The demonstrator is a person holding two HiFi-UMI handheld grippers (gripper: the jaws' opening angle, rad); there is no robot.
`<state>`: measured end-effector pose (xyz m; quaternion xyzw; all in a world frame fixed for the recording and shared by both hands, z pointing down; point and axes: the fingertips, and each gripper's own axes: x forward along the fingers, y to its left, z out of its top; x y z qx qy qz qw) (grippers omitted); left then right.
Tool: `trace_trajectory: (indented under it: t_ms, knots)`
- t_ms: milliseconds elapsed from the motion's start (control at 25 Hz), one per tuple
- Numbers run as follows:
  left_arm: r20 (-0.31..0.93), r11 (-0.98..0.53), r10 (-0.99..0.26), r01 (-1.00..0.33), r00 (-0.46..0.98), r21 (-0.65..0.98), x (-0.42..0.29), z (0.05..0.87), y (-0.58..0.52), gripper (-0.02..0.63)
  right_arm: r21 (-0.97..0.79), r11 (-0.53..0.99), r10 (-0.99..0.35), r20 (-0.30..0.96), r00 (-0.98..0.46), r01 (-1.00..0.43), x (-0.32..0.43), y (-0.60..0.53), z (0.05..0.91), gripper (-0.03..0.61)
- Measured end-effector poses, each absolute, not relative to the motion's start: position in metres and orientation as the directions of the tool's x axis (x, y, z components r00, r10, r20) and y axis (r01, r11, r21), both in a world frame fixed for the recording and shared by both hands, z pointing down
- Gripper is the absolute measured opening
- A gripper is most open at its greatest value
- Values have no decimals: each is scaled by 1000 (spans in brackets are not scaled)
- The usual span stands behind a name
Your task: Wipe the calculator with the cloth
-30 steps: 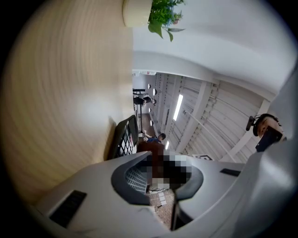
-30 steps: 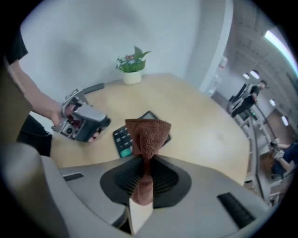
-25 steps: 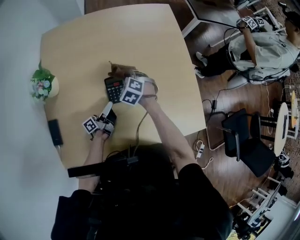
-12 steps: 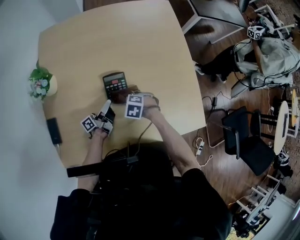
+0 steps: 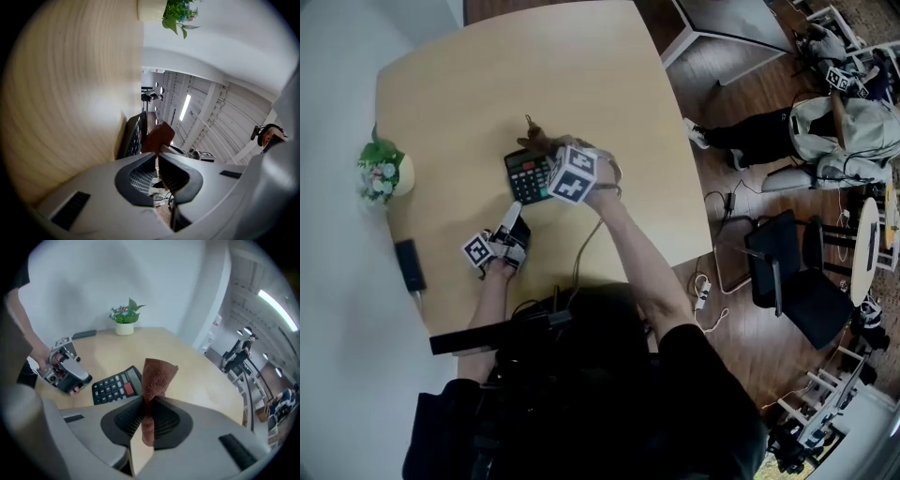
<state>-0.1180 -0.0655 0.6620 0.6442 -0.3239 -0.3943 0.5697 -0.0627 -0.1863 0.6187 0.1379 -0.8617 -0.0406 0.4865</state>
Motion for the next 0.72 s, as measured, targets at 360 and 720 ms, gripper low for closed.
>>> trace_trajectory:
  t_ms: [360, 720]
  knots:
    - [-135, -138, -865, 29, 484, 990, -119, 665, -66, 29, 42, 999, -31, 923, -383, 20, -54, -74, 695, 49]
    - [-130, -139, -863, 18, 489, 990, -120, 666, -67, 28, -95, 990, 41, 904, -425, -106, -24, -74, 664, 49]
